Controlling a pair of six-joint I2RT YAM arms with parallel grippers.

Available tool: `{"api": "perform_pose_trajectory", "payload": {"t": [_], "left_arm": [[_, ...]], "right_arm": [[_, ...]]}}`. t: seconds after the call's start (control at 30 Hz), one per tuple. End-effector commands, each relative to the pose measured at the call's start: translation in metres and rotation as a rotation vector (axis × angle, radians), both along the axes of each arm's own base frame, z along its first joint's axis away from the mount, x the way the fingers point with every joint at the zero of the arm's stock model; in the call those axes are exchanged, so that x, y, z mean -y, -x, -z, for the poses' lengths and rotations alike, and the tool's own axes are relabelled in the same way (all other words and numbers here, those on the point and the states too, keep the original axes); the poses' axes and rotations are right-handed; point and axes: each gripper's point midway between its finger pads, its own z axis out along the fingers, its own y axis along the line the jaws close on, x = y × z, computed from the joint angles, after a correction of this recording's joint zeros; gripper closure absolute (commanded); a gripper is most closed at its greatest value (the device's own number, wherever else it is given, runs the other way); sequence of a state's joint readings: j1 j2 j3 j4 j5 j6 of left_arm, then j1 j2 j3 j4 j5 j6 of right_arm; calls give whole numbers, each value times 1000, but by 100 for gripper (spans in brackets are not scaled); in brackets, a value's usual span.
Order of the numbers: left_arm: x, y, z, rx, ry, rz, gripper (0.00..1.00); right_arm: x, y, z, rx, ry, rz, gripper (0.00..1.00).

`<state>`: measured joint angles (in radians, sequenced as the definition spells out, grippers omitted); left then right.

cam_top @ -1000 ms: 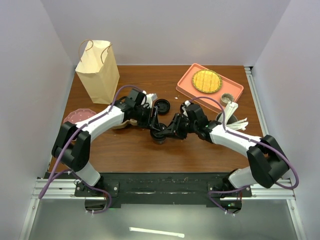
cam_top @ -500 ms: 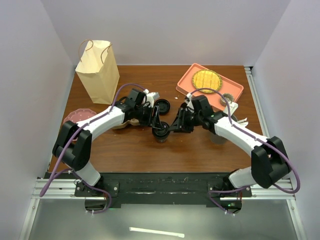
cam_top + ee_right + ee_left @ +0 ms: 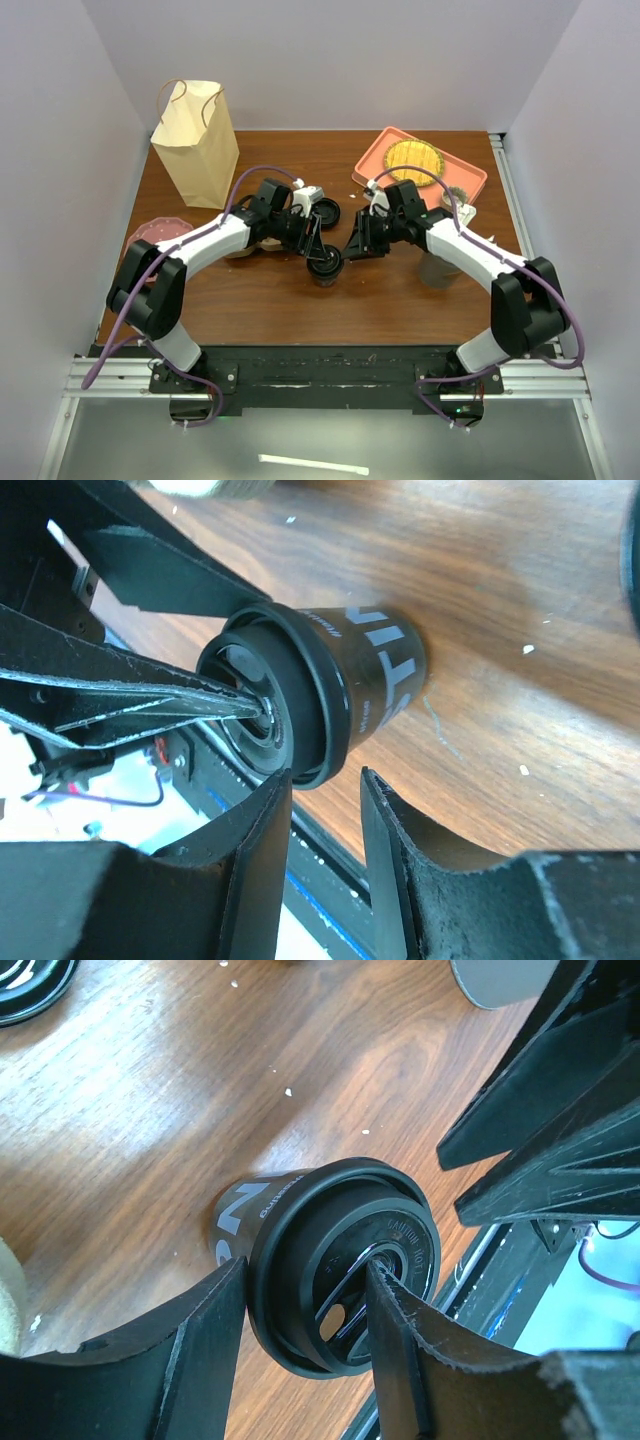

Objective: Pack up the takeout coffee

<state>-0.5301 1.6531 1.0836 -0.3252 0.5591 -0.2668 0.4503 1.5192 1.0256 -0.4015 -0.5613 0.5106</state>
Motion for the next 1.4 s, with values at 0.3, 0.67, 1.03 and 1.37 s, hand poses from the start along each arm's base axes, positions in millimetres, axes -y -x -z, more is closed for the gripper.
{"api": "perform_pose_trajectory", "payload": {"t": [0.3,0.67,1.03,1.37], "left_arm": [[-39,33,67,-140,-226,8,47],[-44,38,78,-167,-249,-9,47],[-55,44,96,-194,-304,-40,48],[-64,46,106,-206,-352,-58,48]], "right_arm": [[-4,14,20,-49,-36,-79,66],[8,17,57,-86,46,-35,76],[31,33,105,-132,145,54,94],[60,45,131,-152,286,134,96]]}}
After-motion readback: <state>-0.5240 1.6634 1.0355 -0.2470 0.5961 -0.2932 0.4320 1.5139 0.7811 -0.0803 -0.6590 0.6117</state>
